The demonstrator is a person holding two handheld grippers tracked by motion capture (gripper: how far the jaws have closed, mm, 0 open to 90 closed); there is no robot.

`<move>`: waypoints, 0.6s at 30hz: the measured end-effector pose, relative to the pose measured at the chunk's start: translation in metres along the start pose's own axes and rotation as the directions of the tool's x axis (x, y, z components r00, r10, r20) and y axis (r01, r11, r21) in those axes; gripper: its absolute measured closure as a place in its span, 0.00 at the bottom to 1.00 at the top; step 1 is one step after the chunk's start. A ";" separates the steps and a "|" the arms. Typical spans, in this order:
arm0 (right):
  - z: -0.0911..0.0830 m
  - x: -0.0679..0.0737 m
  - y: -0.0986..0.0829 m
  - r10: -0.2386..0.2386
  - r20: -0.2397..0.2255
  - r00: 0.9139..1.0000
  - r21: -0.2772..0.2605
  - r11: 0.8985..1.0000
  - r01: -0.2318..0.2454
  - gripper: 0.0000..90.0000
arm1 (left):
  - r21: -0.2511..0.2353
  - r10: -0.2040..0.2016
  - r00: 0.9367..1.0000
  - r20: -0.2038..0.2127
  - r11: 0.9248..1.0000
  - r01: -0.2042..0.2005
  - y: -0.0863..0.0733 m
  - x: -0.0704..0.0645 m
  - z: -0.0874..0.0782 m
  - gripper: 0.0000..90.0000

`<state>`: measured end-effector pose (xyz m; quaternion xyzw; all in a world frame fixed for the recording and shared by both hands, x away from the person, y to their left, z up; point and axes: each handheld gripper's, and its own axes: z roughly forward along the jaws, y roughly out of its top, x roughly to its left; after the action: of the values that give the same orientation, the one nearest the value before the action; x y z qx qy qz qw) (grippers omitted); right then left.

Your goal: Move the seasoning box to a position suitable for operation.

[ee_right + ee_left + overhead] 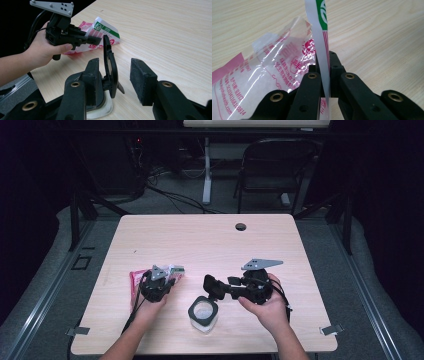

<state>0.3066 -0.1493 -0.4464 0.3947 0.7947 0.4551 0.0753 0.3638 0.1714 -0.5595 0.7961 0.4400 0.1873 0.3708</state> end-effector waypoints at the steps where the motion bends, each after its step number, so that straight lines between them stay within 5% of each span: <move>1: 0.000 0.000 0.000 0.001 0.000 1.000 -0.002 1.000 -0.001 0.66 | -0.006 -0.016 1.000 0.004 1.000 0.016 0.000 0.001 0.000 0.99; 18: 0.000 -0.001 -0.001 0.006 -0.009 1.000 -0.001 1.000 -0.006 0.65 | -0.014 -0.046 0.998 -0.038 0.999 0.045 -0.004 0.004 -0.001 1.00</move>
<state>0.3072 -0.1499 -0.4474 0.3950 0.7936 0.4574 0.0705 0.3636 0.1767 -0.5622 0.7797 0.4637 0.1968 0.3719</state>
